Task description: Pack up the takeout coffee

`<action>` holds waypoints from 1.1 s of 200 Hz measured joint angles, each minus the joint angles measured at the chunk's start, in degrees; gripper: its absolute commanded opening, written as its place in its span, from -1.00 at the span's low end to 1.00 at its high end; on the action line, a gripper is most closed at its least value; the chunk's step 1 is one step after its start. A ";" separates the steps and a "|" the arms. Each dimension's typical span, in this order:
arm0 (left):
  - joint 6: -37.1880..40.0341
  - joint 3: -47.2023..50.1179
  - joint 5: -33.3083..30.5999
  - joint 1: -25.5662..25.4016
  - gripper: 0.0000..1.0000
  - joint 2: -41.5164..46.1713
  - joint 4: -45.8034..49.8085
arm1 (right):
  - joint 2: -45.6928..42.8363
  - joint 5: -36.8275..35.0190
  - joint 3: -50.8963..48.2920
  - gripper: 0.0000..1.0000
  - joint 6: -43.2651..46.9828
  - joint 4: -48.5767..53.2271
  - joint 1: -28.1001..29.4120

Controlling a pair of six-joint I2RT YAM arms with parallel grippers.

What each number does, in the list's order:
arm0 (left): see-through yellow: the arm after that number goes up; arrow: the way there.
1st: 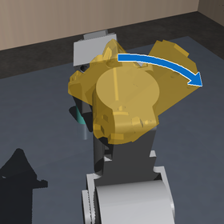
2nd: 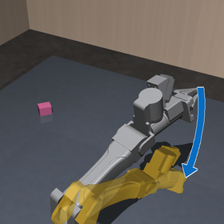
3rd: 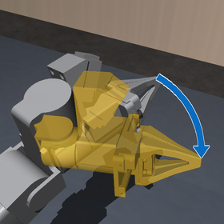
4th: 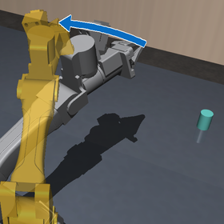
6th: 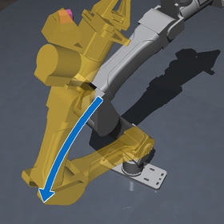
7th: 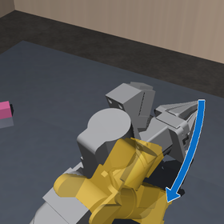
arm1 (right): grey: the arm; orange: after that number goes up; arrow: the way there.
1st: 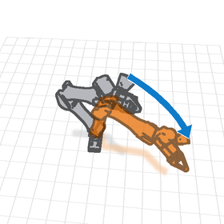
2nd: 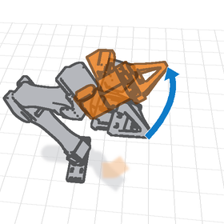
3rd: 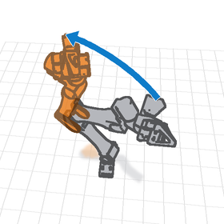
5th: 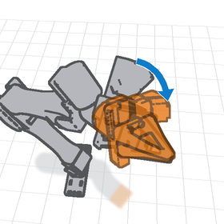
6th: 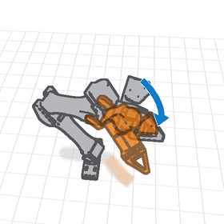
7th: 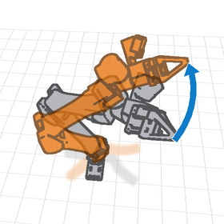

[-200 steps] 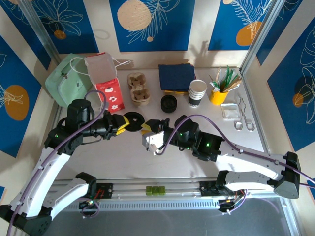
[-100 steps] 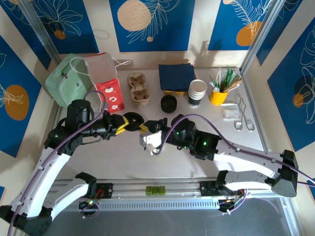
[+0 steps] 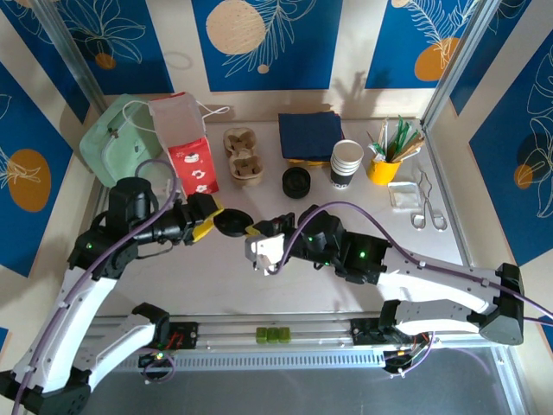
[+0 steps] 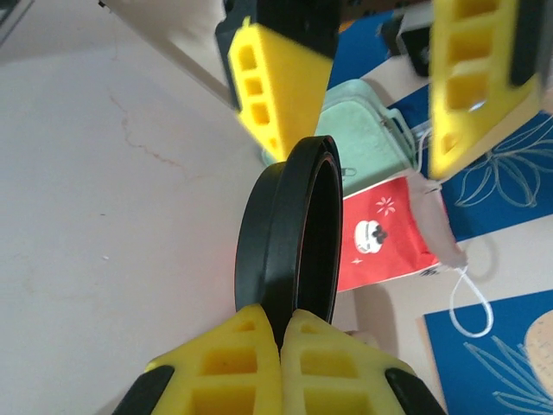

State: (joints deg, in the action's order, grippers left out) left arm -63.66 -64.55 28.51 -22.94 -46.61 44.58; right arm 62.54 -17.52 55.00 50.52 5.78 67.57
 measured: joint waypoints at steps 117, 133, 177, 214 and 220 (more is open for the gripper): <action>15.19 3.37 -19.23 0.00 0.53 8.70 4.46 | -4.96 3.15 5.01 -1.00 -36.22 14.14 -1.36; 16.09 5.01 -20.28 0.00 0.53 9.44 3.67 | -5.51 5.29 5.92 -1.00 -42.62 15.37 -3.61; 17.31 8.00 -22.23 0.00 0.53 11.37 0.09 | -6.16 13.29 8.94 -1.00 -60.92 18.86 -11.80; 17.20 11.85 -22.64 0.00 0.52 12.11 -2.01 | -8.00 19.34 9.01 -1.00 -73.79 20.50 -16.96; 17.16 12.48 -22.64 0.00 0.52 12.11 -2.23 | -8.26 20.20 9.01 -1.00 -75.45 20.68 -17.44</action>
State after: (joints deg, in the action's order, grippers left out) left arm -46.50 -52.07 5.87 -22.94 -34.50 42.35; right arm 54.28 2.68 64.01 -24.93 26.46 50.13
